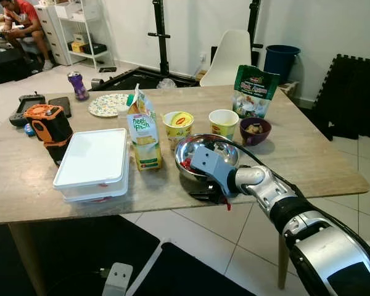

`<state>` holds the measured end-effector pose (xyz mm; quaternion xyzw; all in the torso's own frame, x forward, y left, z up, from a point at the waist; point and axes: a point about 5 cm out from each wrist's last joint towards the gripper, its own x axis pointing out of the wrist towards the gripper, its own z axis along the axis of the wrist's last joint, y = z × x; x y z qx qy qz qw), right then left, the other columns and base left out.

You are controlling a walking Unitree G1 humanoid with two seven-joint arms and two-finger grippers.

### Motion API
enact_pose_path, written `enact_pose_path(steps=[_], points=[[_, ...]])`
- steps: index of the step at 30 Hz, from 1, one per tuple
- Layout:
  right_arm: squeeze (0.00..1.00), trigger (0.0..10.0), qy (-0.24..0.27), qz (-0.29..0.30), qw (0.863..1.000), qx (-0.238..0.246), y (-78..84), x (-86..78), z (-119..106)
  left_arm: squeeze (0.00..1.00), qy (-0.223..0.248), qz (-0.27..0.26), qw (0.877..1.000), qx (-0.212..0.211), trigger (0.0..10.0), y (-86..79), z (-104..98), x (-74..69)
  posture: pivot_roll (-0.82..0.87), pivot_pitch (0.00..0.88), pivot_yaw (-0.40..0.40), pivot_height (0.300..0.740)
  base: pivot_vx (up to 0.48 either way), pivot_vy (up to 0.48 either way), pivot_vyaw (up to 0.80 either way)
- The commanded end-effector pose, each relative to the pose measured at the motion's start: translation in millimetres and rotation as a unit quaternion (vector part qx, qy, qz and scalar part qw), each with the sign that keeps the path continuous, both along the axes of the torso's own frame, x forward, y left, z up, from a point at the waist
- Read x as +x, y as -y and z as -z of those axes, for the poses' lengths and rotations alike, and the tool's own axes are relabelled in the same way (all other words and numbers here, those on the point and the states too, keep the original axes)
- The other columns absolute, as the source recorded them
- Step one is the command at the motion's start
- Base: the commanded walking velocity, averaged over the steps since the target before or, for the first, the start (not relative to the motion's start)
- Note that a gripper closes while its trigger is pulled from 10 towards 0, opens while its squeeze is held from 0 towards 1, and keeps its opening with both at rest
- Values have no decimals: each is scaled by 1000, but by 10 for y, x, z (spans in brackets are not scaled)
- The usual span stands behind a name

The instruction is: Restocking fridge

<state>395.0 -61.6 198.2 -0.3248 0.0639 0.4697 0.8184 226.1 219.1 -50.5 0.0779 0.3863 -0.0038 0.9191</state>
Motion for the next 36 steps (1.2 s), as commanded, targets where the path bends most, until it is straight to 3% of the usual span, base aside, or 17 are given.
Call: enact_pose_path(steps=[1, 11, 30, 36], points=[[0, 10000, 0, -2, 1000, -13, -31, 3, -13, 0, -14, -9, 1000, 3, 10000, -50, 48, -89, -20, 181, 1, 740, 0, 0, 0], [0, 10000, 9, 2, 999, -33, -33, 13, -14, 0, -13, -12, 1000, 3, 10000, -68, 41, -84, -18, 181, -2, 740, 0, 0, 0], [0, 10000, 22, 22, 995, -91, 118, 63, -45, 0, -7, -8, 1000, 2, 10000, -58, 11, -43, -19, 178, 1, 740, 0, 0, 0], [0, 10000, 31, 9, 989, -144, 165, 61, -19, 0, -6, -7, 1000, -1, 10000, -36, 12, -47, -17, 177, -1, 740, 0, 0, 0]])
